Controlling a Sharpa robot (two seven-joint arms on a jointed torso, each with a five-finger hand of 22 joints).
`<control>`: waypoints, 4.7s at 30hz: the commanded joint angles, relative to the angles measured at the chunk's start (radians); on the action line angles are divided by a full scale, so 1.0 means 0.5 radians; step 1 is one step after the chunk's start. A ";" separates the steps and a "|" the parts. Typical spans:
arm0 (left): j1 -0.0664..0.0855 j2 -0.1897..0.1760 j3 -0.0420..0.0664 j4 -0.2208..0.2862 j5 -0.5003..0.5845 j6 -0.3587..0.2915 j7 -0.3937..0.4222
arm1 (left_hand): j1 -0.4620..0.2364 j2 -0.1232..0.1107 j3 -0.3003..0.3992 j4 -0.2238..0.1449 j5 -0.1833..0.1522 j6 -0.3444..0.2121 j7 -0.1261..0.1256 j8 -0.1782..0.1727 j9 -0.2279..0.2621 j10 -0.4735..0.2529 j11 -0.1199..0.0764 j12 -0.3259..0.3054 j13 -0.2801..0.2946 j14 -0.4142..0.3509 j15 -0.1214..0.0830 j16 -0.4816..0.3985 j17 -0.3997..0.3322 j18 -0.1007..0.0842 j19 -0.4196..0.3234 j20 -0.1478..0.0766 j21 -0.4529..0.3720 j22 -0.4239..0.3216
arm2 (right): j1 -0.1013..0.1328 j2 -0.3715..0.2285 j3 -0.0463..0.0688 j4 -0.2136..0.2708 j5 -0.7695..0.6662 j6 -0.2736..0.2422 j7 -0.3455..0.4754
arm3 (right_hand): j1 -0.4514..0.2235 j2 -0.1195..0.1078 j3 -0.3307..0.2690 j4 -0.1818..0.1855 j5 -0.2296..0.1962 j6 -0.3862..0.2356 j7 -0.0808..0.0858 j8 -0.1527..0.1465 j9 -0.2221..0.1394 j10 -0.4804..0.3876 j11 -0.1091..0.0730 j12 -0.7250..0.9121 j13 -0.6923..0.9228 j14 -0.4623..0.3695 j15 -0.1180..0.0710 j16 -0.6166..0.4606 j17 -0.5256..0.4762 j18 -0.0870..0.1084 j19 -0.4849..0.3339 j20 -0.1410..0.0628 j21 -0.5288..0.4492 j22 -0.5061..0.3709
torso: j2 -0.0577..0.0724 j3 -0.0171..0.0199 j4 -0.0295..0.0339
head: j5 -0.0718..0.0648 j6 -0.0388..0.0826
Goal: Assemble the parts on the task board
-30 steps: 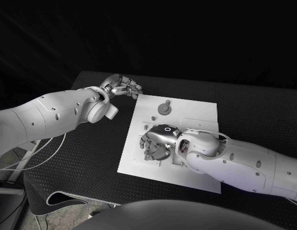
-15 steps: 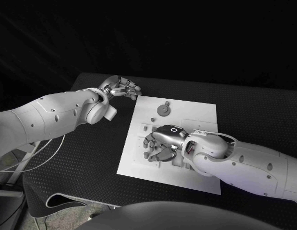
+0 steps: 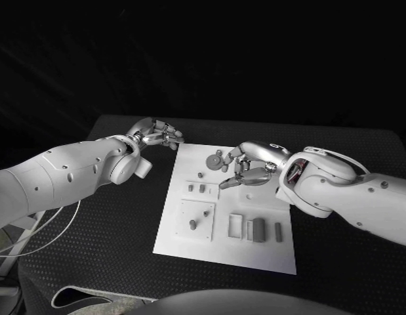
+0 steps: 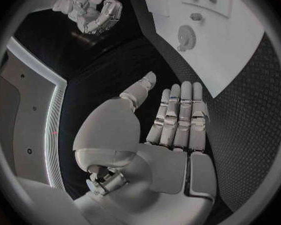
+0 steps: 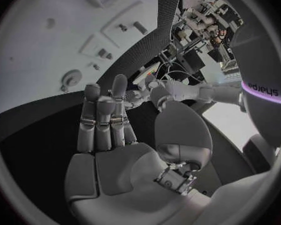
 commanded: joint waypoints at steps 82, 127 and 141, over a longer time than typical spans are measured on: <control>-0.049 -0.062 -0.003 0.036 0.053 0.110 0.045 | -0.146 0.011 -0.139 0.001 0.005 -0.019 0.004 0.011 -0.008 -0.026 0.007 0.001 -0.011 0.004 0.014 -0.053 0.048 0.034 -0.019 0.010 0.004 -0.025 | -0.084 -0.144 -0.280 0.061 0.719 0.504 -0.811 | -0.187 0.382 0.381 -0.018 -0.001 0.285 -0.099 -0.002 0.312 -0.254 -0.092 1.013 0.965 0.092 -0.084 0.434 0.330 -0.023 0.079 -0.077 0.178 0.042 | -0.003 -0.0070 -0.040 | -0.094 0.009; -0.049 -0.048 -0.003 0.034 0.053 0.109 0.032 | -0.137 0.014 -0.146 0.003 0.010 -0.021 0.005 0.010 -0.010 -0.034 0.010 -0.001 -0.015 0.001 0.016 -0.062 0.057 0.033 -0.023 0.013 0.004 -0.030 | 0.060 0.085 -0.287 -0.062 0.945 0.554 -0.910 | -0.344 0.329 0.464 -0.023 -0.002 0.355 -0.110 -0.048 0.264 -0.214 -0.103 0.994 0.933 0.099 -0.096 0.430 0.304 -0.023 0.083 -0.073 0.205 0.038 | -0.001 -0.0058 -0.044 | -0.074 -0.008; -0.049 -0.050 -0.003 0.036 0.053 0.122 0.030 | -0.161 0.017 -0.162 0.006 0.003 -0.024 0.007 0.009 -0.012 -0.037 0.012 -0.001 -0.017 0.000 0.018 -0.067 0.062 0.032 -0.025 0.014 0.003 -0.034 | 0.027 0.086 -0.294 -0.069 0.825 0.552 -0.931 | -0.376 0.322 0.468 -0.010 -0.001 0.358 -0.110 -0.054 0.261 -0.217 -0.103 0.992 0.933 0.094 -0.095 0.430 0.299 -0.023 0.079 -0.073 0.206 0.039 | -0.001 -0.0067 -0.043 | -0.078 -0.008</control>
